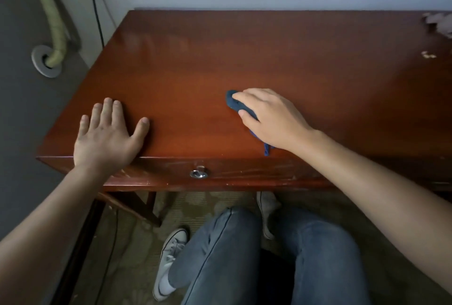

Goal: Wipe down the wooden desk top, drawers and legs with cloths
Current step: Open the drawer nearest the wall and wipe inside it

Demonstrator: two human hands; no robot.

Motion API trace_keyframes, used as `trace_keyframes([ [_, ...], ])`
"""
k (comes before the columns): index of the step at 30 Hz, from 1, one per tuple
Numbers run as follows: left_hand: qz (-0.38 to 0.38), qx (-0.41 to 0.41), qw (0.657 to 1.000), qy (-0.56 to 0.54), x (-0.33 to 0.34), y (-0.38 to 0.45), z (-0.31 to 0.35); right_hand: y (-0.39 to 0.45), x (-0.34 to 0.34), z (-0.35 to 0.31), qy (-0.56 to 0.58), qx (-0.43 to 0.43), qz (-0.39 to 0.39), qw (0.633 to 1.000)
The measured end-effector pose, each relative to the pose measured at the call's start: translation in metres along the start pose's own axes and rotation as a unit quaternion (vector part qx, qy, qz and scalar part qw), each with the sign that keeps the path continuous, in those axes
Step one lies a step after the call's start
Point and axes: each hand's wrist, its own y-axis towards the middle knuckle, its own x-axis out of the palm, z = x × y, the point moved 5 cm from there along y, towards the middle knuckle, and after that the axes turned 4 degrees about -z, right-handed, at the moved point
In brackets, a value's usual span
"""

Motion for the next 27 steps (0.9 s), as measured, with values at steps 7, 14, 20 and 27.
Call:
trace_keyframes([
  [7, -0.006, 0.019, 1.0, 0.008, -0.001, 0.004, 0.001, -0.086, -0.004, 0.017, 0.027, 0.072, 0.134, 0.988],
  [14, -0.029, 0.146, 0.989, 0.022, 0.001, -0.03, 0.028, -0.173, -0.01, -0.005, 0.072, 0.151, 0.354, 0.92],
  [20, -0.044, 0.22, 0.974, 0.012, 0.001, -0.05, 0.062, -0.21, 0.021, -0.035, 0.073, 0.186, 0.378, 0.904],
  [27, -0.04, 0.317, 0.947, 0.035, 0.012, -0.063, 0.157, -0.173, 0.054, -0.041, -0.02, 0.197, 0.417, 0.887],
])
